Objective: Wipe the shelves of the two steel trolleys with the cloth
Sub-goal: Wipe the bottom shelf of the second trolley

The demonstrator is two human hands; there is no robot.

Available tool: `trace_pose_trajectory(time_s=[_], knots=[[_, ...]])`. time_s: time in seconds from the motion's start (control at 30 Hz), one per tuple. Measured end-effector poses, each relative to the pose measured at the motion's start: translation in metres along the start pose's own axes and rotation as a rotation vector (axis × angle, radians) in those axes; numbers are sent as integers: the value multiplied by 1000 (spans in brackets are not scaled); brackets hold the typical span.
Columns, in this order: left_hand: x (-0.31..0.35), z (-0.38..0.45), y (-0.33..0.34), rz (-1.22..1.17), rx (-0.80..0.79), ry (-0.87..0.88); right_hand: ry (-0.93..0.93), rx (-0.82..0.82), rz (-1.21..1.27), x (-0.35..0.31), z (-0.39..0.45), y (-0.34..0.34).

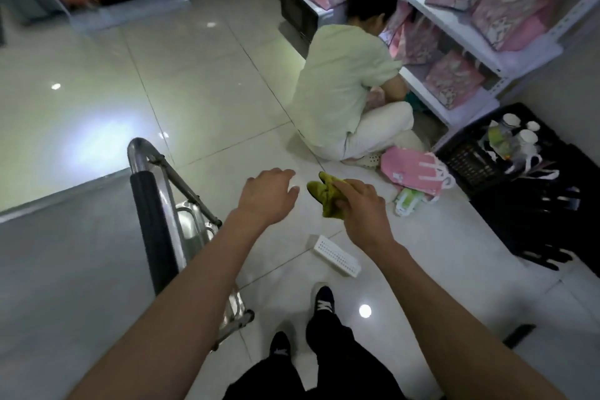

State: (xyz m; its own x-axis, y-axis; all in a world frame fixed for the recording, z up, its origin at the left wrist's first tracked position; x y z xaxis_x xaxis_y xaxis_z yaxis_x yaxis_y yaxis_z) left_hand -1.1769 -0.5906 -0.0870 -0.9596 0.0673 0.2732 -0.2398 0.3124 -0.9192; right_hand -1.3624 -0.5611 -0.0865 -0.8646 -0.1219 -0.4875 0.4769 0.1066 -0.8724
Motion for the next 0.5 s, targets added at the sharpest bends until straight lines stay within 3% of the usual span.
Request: trace_pose_trajectory(time_s=[0.23, 0.5], knots=[[-54, 63, -37, -15, 51, -207, -239, -114, -17, -33, 129, 13], [-168, 127, -88, -84, 136, -407, -427, -207, -23, -120, 267, 64]])
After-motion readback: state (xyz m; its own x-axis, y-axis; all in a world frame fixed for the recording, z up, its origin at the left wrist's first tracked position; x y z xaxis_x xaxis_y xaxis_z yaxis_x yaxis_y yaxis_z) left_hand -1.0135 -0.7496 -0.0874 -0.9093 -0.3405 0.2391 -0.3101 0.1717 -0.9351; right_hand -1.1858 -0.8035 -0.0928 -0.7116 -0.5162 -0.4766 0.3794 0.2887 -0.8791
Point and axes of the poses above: each hand's wrist, its own z-axis towards the middle knuckle, its own y-axis out of the palm, x = y × z, the point moved 9 cm from there along z, towards the middle knuckle, and after that the axes turned 2 degrees about z, right-handed, at the moved point
